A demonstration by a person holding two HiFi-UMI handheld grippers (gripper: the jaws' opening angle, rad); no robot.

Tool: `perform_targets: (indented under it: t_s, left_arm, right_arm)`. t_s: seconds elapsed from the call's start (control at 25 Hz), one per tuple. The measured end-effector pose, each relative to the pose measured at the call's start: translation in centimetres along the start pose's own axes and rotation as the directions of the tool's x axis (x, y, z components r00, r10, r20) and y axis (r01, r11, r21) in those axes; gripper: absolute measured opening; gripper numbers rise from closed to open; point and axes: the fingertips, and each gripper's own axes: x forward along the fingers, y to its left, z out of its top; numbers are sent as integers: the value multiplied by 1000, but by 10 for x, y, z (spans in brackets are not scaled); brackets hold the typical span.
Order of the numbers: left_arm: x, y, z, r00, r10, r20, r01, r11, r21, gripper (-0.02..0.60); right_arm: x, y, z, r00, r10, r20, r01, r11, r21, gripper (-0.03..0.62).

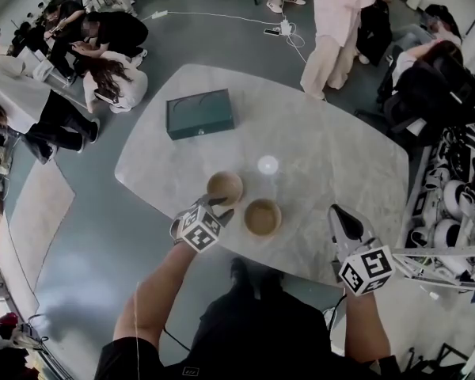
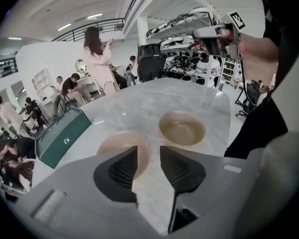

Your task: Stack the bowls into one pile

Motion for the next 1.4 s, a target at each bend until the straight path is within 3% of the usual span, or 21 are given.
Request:
perform_targets:
  t_s: [0.2,0.44,0.56,0.92,1.4]
  left_arm:
    - [22,7,-17,996,-8,-90,12,999,49,147]
    - [43,5,-35,978,-25,-206,59,985,161,156]
    - [48,8,-39,974,-25,-226,64,984,166,153]
    - [43,8,-39,981,-30,-191,58,988,146,32]
    - [-18,24,-40,1000,1,-31,0,1000,27,20]
  right_arm:
    - [4,-10,-7,1000,-17,-9,17,1000,19,5]
    - [10,-7,-8,1000,-15,-19,15,1000,12,5]
    - [10,-6,-10,999,-19,-26,19,1000,18,5]
    - [2,0,-11,998,-49,-35,49,999,6,5]
    - [-3,61,19,999,-49,19,49,999,9,5]
